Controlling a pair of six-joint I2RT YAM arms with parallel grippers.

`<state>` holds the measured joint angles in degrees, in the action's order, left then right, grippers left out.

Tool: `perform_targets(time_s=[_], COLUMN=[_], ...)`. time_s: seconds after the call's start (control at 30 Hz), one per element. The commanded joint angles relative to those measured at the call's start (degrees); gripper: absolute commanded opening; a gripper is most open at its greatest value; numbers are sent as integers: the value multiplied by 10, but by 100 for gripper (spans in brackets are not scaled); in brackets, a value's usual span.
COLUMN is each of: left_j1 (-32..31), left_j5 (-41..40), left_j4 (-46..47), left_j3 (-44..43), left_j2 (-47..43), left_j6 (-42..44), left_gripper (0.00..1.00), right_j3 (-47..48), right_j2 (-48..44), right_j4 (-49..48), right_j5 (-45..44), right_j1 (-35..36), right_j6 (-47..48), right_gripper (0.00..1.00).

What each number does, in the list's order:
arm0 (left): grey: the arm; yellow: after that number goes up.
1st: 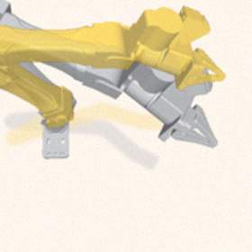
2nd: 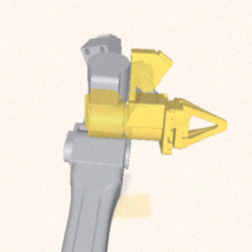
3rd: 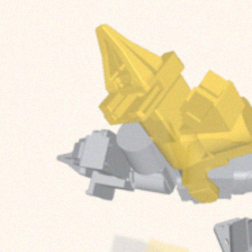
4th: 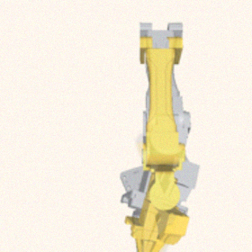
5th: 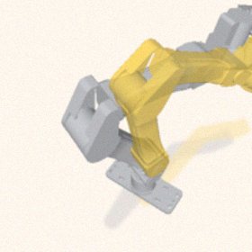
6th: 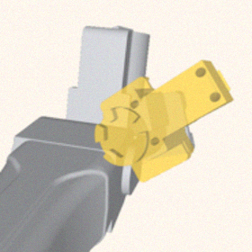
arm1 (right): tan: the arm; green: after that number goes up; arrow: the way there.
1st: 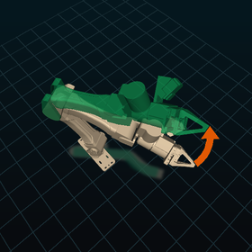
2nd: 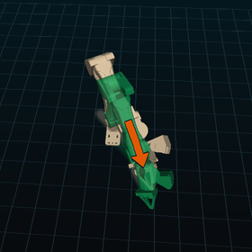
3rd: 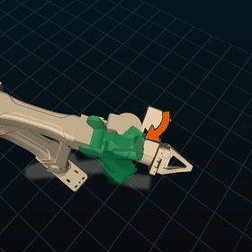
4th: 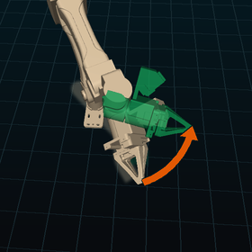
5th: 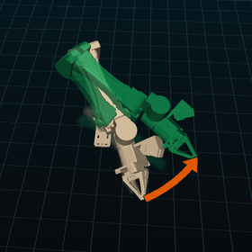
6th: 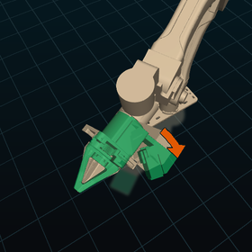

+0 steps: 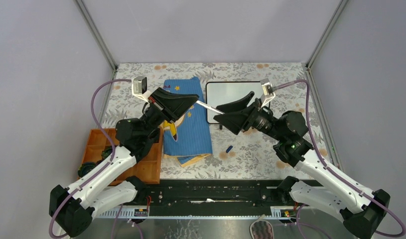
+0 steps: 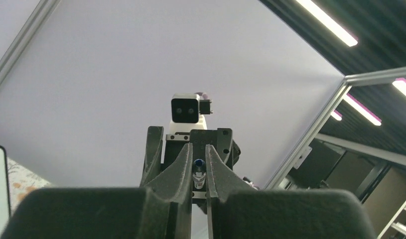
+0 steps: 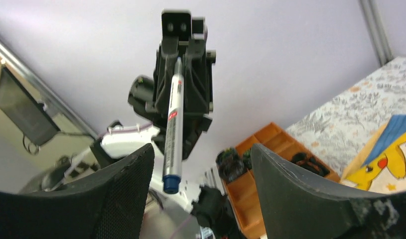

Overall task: Write a sentence on the whiteboard
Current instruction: Adjust the whiteboard marker.

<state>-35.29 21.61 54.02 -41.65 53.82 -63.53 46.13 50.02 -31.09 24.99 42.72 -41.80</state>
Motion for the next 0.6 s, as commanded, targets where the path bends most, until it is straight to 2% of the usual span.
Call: perform_targets(time_s=[0.0,0.37,0.47,0.57], left_j1=[-17,-39,-51,-62], left_j5=[-81,-160,-182,-200], left_j4=[56,42,41,35], left_j3=[6,27,30,33], left_j2=[-1,-5,-7,-11], left_j6=[-28,-62,-60,-54], left_gripper=[0,0,0,0], right_j3=[9,70,85,93], right_j2=[12,82,92,101], right_j4=[-110,-154,-152,-151], right_j5=[-78,-63,-56,-50], right_j1=[3,3,3,3], right_j6=[-46,-79,-83,-91], right_gripper=[75,71,60,57])
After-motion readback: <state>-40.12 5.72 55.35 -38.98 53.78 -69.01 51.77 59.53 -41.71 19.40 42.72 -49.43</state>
